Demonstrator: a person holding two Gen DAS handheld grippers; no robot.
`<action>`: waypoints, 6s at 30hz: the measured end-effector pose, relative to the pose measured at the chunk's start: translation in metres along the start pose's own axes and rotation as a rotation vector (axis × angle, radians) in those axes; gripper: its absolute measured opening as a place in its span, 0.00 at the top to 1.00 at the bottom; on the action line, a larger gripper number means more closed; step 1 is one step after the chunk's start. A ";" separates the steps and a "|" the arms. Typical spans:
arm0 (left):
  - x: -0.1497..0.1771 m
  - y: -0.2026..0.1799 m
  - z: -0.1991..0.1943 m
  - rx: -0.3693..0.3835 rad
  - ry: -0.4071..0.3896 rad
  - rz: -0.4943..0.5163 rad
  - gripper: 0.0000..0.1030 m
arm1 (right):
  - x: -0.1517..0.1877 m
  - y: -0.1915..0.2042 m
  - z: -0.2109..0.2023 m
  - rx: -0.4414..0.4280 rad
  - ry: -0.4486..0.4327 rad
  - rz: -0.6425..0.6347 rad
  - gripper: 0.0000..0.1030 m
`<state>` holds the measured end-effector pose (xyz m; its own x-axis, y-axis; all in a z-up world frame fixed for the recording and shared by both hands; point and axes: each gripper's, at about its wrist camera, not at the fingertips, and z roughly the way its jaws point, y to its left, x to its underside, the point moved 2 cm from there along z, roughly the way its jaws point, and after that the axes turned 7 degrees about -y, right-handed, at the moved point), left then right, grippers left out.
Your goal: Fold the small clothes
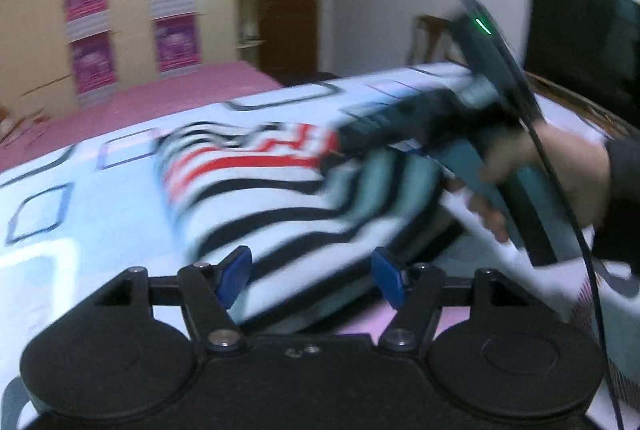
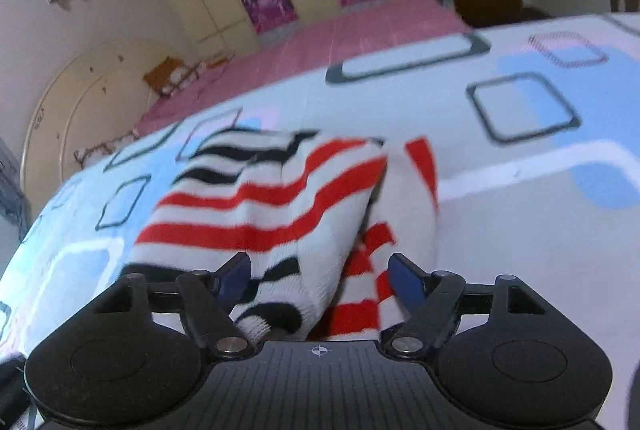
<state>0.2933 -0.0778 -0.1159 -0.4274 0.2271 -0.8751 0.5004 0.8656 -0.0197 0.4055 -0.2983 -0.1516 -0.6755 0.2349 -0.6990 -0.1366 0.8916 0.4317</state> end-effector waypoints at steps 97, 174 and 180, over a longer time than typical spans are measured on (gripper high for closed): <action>-0.056 0.066 0.170 -0.170 0.063 -0.138 0.56 | -0.034 -0.027 0.079 0.264 -0.131 -0.168 0.77; -0.039 0.037 0.049 -0.053 0.139 -0.188 0.21 | 0.035 0.001 -0.087 0.225 -0.070 -0.045 0.21; -0.039 0.045 0.077 -0.076 0.191 -0.259 0.18 | 0.018 -0.014 -0.058 0.151 -0.042 -0.040 0.21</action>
<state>0.3902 -0.0818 -0.1201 -0.6706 0.0685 -0.7387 0.3021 0.9346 -0.1876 0.3531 -0.3296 -0.1368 -0.6402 0.2110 -0.7387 -0.0507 0.9479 0.3146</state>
